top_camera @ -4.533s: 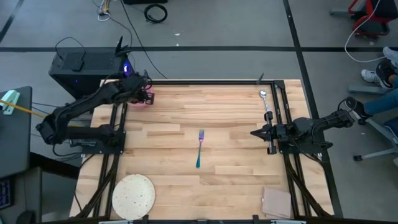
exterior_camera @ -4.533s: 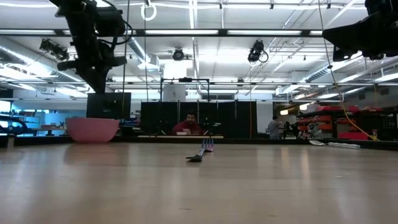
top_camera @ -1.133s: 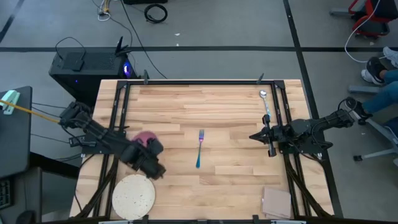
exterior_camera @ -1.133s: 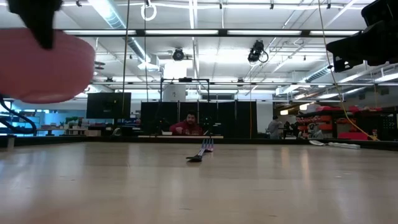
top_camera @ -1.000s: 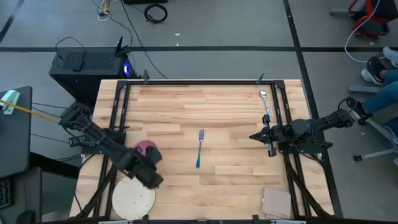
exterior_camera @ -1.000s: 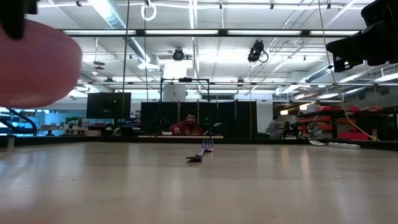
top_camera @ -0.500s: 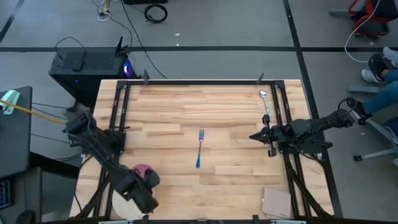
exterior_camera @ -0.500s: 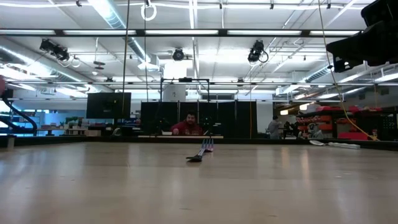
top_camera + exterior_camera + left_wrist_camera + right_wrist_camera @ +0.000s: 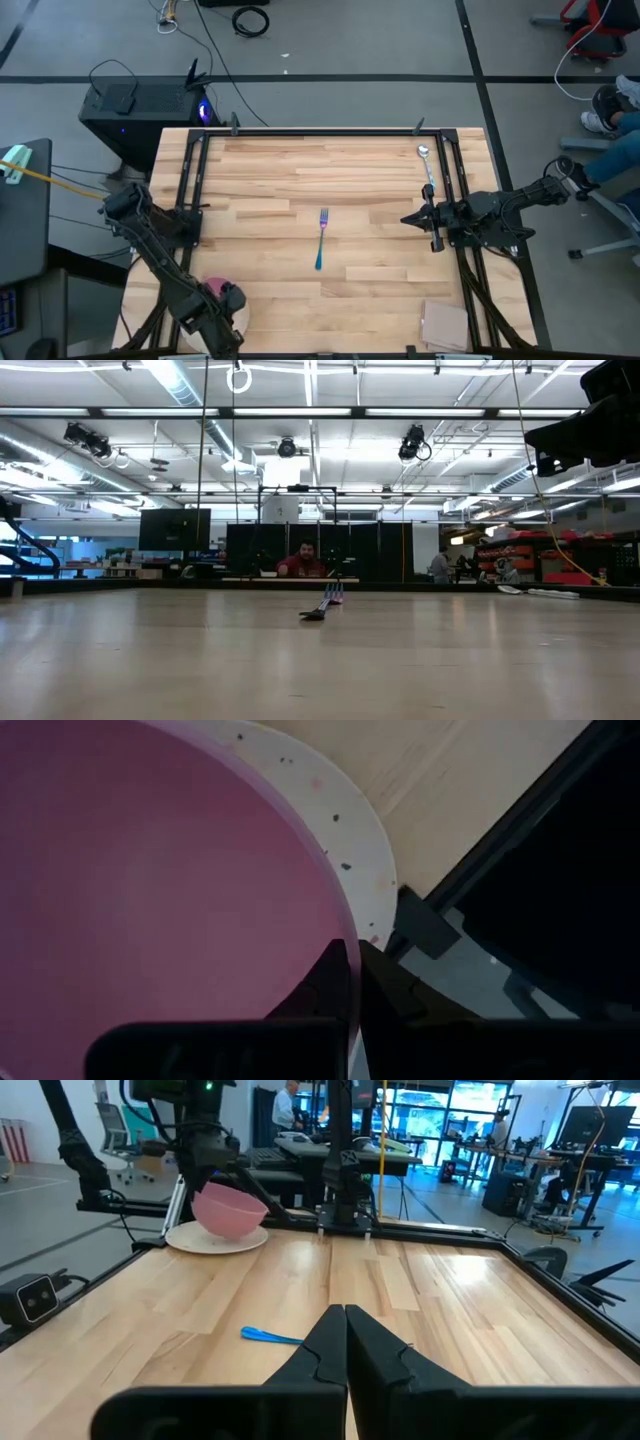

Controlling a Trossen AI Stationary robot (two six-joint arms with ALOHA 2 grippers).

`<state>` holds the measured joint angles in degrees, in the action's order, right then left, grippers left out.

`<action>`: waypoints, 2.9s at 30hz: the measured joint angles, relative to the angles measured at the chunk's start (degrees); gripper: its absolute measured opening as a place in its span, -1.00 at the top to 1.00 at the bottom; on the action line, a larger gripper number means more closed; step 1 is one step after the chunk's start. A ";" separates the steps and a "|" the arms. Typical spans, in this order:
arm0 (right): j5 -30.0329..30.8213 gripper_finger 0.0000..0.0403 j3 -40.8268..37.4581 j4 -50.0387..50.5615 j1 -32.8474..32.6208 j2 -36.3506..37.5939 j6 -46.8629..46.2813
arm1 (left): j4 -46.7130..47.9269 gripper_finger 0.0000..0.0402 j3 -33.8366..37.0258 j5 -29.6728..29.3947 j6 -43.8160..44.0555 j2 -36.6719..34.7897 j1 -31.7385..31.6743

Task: Set table place
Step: Put the pink bowl into the white pattern plate

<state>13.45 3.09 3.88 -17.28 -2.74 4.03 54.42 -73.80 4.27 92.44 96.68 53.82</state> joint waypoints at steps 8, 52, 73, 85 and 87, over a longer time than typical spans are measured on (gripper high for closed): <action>0.00 0.98 0.00 0.25 0.00 0.00 0.00 | -0.44 0.91 0.02 9.86 -0.60 5.00 0.72; 0.00 0.98 0.00 0.48 0.02 -0.02 0.02 | 7.00 0.95 -6.69 -6.05 -4.90 3.41 0.42; 0.00 0.98 0.00 0.59 0.00 -0.02 0.00 | 3.14 0.93 -6.43 -4.22 -10.65 8.44 0.42; 0.00 0.98 0.00 0.59 0.01 -0.02 0.00 | 2.71 0.76 -6.43 -4.19 -10.80 8.44 0.42; 0.00 0.98 0.00 0.59 0.01 -0.02 0.00 | 2.73 0.70 -6.43 -4.18 -10.80 8.44 0.42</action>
<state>13.45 3.09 4.47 -17.27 -2.76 4.03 57.14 -80.23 0.08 81.65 105.12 54.24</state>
